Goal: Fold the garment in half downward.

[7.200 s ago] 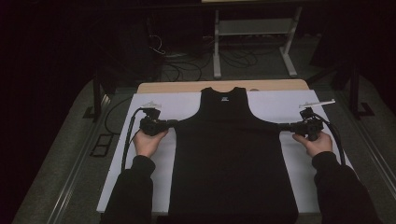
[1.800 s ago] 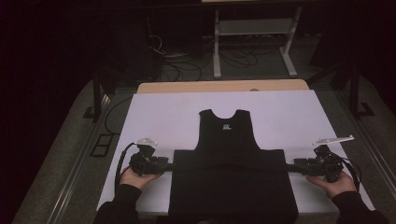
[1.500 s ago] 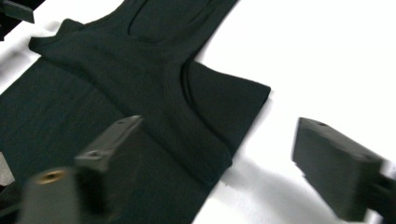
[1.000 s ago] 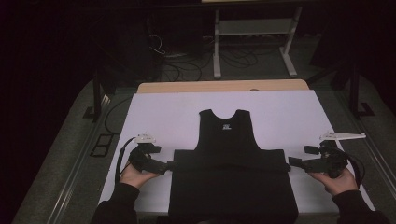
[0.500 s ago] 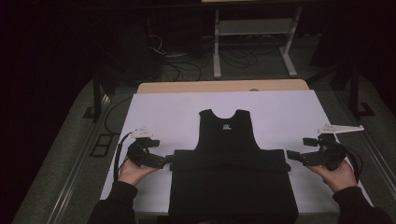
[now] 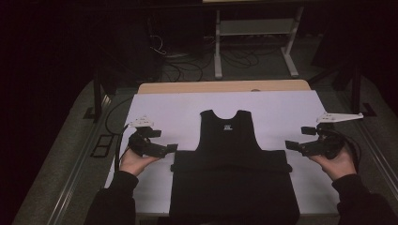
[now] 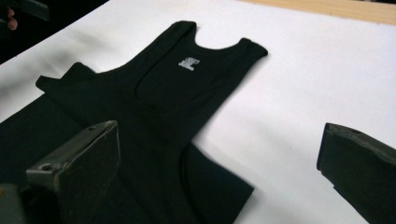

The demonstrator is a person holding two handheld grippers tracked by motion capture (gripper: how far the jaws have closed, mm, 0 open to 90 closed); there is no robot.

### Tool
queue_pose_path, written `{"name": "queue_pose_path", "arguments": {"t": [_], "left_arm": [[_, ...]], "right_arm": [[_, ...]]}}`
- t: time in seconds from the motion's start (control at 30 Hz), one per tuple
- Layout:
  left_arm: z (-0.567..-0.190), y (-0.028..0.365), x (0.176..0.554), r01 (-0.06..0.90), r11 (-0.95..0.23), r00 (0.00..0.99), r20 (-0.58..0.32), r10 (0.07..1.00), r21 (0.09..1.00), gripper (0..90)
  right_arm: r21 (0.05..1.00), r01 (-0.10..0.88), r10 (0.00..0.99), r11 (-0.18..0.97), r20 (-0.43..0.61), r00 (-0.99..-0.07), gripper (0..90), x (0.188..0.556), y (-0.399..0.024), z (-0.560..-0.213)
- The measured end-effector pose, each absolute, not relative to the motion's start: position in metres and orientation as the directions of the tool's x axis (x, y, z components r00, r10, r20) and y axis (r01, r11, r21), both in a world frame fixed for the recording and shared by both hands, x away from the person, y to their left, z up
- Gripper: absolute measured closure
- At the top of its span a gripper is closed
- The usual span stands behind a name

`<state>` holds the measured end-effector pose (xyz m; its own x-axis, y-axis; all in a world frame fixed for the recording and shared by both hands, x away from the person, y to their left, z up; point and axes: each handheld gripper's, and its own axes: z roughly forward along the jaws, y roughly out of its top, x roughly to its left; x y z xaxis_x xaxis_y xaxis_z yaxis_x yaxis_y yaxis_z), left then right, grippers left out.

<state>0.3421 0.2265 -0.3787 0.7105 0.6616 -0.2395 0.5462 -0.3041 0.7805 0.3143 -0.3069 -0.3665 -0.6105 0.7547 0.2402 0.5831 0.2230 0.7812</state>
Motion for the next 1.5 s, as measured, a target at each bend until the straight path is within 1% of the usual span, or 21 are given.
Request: {"name": "queue_pose_path", "arguments": {"t": [0.13, 0.33, 0.77, 1.2, 1.5], "left_arm": [[-0.371, 0.222, 0.350, 0.535, -0.325, 0.721, -0.221, 0.657, 0.780, 0.0], [-0.362, 0.215, 0.362, 0.517, -0.329, 0.738, -0.218, 0.638, 0.790, 0.0], [-0.358, 0.199, 0.387, 0.510, -0.366, 0.758, -0.206, 0.618, 0.779, 0.0], [-0.352, 0.178, 0.415, 0.509, -0.371, 0.760, -0.204, 0.617, 0.776, 0.0], [-0.354, 0.173, 0.434, 0.519, -0.373, 0.753, -0.205, 0.626, 0.769, 0.0]], "right_arm": [[0.781, 0.579, 0.750, 0.236, 0.232, -0.620, 0.0, 0.324, -0.302, -0.360], [0.775, 0.578, 0.751, 0.257, 0.217, -0.624, 0.0, 0.340, -0.297, -0.352], [0.773, 0.574, 0.747, 0.269, 0.209, -0.631, 0.0, 0.364, -0.291, -0.345], [0.772, 0.578, 0.736, 0.263, 0.227, -0.638, 0.0, 0.388, -0.288, -0.348], [0.776, 0.571, 0.726, 0.267, 0.228, -0.649, 0.0, 0.407, -0.278, -0.352]]}}
